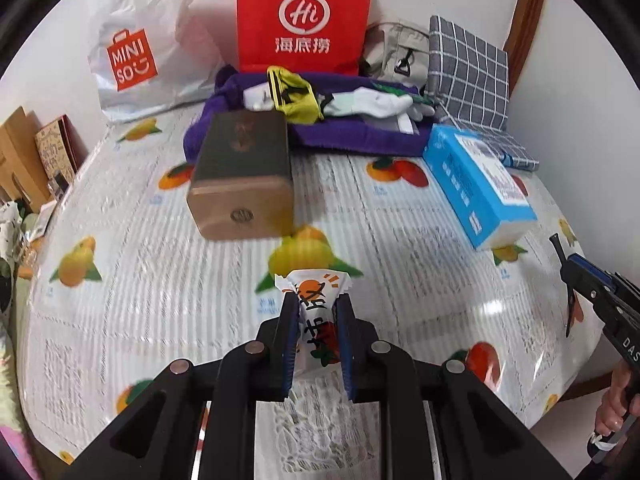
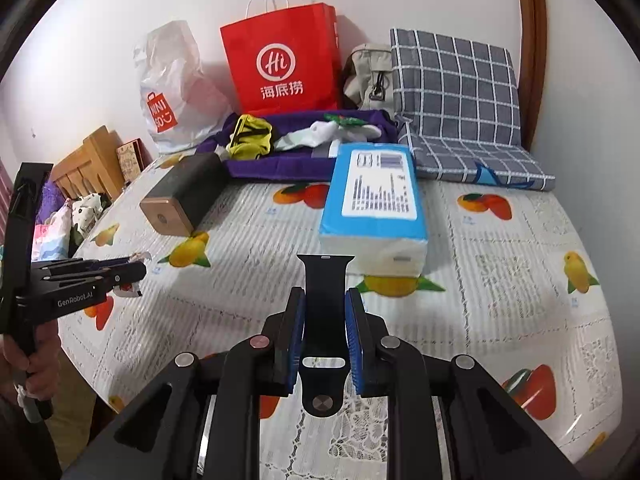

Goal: Organize soft objects
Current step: 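Carry the white packet and watch strap up toward the purple towel with both tools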

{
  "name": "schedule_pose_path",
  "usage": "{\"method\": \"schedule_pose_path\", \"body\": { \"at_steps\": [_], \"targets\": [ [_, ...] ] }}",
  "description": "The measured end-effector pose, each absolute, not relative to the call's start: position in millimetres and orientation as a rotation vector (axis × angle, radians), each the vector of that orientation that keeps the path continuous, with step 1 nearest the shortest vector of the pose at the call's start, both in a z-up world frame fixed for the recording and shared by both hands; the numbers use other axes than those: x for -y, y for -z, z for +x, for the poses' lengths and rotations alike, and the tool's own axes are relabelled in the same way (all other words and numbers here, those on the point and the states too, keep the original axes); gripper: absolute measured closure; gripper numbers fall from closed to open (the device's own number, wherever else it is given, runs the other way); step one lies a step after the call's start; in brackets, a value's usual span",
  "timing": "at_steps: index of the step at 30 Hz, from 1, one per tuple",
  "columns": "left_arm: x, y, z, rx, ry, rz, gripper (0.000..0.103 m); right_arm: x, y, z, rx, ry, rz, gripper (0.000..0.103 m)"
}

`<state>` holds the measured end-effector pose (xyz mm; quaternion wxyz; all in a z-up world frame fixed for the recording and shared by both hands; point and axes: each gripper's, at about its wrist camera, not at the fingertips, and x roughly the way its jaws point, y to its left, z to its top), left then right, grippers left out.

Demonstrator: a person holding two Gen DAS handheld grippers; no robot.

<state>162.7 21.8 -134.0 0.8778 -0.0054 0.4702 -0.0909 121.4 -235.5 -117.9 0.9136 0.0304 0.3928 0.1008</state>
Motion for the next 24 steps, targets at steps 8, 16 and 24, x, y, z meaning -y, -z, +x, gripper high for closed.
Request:
{"method": "schedule_pose_path", "body": {
  "at_steps": [8,16,24],
  "targets": [
    [-20.5,114.3,180.0,-0.939,0.181,-0.002,0.085,229.3,96.1,135.8,-0.761,-0.236,0.046,0.083],
    [-23.7,99.1,199.1,-0.927,0.167,-0.018,0.085,225.9,87.1,154.5,-0.743,-0.238,0.028,0.083],
    [-23.8,79.6,221.0,-0.881,0.169,-0.015,0.085,224.3,78.7,185.8,-0.739,-0.242,0.015,0.083]
  ]
}}
